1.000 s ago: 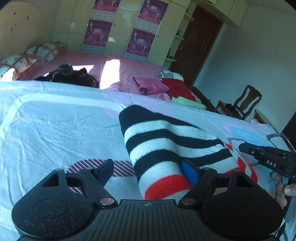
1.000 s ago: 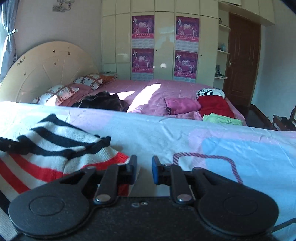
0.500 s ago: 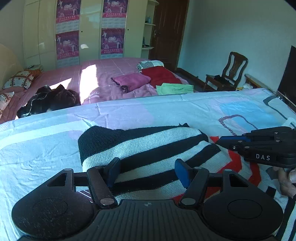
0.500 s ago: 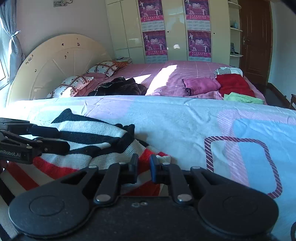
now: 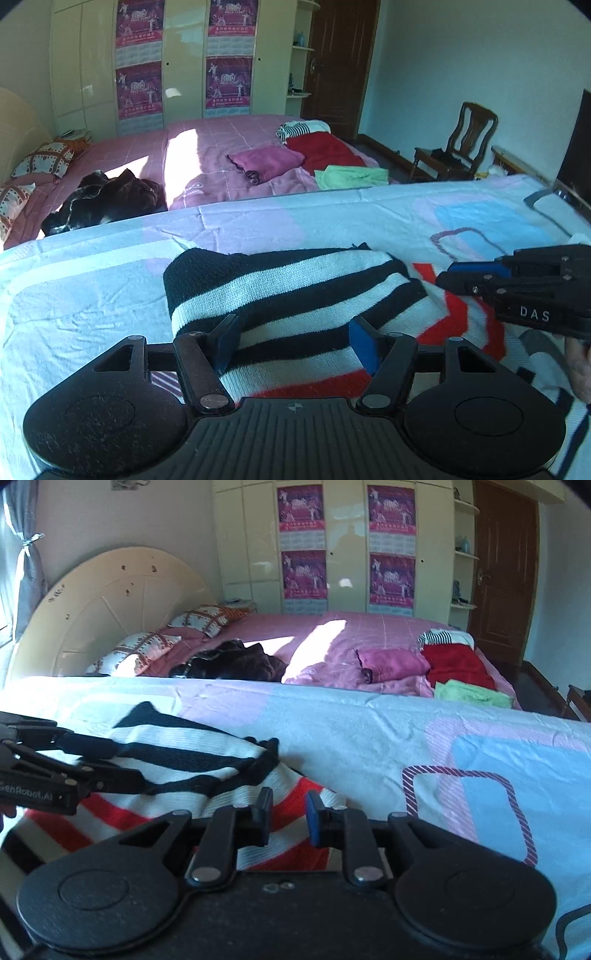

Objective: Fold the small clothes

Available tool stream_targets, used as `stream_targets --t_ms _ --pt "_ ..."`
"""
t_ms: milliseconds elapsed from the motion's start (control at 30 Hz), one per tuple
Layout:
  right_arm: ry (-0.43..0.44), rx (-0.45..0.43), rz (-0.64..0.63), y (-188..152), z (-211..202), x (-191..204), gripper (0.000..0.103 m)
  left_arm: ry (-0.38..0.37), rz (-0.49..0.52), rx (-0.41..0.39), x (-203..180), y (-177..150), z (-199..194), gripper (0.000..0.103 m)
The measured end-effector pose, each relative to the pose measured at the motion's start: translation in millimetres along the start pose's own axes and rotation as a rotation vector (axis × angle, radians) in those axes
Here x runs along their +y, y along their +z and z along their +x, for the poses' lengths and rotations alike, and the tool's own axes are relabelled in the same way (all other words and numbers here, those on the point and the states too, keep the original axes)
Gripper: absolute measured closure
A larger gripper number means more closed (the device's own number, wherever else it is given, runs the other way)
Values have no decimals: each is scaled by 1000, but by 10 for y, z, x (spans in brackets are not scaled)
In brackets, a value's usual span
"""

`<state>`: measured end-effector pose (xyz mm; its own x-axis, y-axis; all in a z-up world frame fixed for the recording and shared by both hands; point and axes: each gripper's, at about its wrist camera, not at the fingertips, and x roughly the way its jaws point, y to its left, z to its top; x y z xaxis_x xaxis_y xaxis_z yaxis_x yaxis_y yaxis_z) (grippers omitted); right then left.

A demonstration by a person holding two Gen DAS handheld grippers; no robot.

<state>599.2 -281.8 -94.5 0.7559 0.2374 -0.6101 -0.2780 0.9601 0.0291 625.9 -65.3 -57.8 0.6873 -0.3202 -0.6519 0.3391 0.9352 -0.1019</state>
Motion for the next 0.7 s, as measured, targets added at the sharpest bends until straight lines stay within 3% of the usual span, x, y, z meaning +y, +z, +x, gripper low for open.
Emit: stream_targets --t_ms 100,167,233,300,367,400,567,700 --pt "68 -26 -15 -112 -280 87 82 -2 -22 -48 8 -160 -291 38" --pt "76 26 -30 -205 -251 138 82 32 -17 -16 -15 -306 -302 38" --pt "69 47 -22 -271 -181 142 82 71 13 16 -55 -400 -247 32" --pt "73 50 35 -208 -274 88 80 25 -62 4 53 -397 -355 31" --pt "83 2 118 -208 -475 -70 48 6 -97 -21 184 -479 -492 29" --pt "103 -18 176 -253 -568 -205 22 -18 -126 -23 269 -538 -537 24" --pt "335 111 502 -592 -507 -844 25 -303 -460 30 798 -832 -432 24" --pt "455 177 608 -741 -308 -959 25 -410 -556 104 837 -977 -252 24"
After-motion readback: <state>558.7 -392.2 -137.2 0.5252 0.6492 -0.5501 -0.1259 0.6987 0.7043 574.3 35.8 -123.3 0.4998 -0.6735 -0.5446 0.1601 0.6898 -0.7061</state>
